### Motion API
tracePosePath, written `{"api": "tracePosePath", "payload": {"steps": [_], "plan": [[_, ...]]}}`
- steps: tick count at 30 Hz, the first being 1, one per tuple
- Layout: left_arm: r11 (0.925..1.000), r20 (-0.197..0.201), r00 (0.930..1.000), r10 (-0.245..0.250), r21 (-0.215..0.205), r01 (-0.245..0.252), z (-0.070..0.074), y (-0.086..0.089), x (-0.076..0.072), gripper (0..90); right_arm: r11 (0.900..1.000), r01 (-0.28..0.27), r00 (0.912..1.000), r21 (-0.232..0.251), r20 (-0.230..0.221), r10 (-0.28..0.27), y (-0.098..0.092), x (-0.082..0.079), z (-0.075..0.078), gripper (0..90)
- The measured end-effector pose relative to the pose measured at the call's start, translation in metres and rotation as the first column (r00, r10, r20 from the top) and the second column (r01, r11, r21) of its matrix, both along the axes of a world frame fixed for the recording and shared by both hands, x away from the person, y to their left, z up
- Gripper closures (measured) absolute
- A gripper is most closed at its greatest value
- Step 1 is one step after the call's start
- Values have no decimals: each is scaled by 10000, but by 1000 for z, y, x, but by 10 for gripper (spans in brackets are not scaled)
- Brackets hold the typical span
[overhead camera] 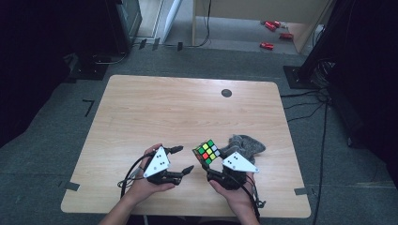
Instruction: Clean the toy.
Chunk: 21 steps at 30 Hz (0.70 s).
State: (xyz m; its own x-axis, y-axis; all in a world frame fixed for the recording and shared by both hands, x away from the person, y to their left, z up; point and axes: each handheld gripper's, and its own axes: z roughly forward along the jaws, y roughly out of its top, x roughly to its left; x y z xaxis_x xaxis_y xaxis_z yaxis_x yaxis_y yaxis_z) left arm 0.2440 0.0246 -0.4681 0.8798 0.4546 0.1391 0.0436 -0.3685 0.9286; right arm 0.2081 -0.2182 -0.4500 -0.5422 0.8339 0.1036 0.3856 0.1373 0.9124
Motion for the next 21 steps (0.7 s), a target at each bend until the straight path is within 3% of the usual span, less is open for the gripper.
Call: {"api": "tracePosePath", "payload": {"steps": [5, 9, 17, 21], "plan": [[9974, 487, 9986, 217, 671, -249, -4, -9, -5, 197, 9993, -302, 9991, 217, -281, 308, 7, -3, 1, 342], [9950, 685, 9972, 287, 940, -351, -6, -13, -8, 176, 9980, -573, 9973, 266, -449, 585, 15, -5, 1, 342], [9956, 1259, 9919, 173, 894, -288, -6, -13, -14, 299, 9926, -895, 9921, 825, -801, 961, 20, -7, 1, 341], [9950, 1500, 9882, 302, 897, -440, -6, -15, -16, 316, 9900, -869, 9907, 1114, -946, 976, 17, -5, 1, 341]]}}
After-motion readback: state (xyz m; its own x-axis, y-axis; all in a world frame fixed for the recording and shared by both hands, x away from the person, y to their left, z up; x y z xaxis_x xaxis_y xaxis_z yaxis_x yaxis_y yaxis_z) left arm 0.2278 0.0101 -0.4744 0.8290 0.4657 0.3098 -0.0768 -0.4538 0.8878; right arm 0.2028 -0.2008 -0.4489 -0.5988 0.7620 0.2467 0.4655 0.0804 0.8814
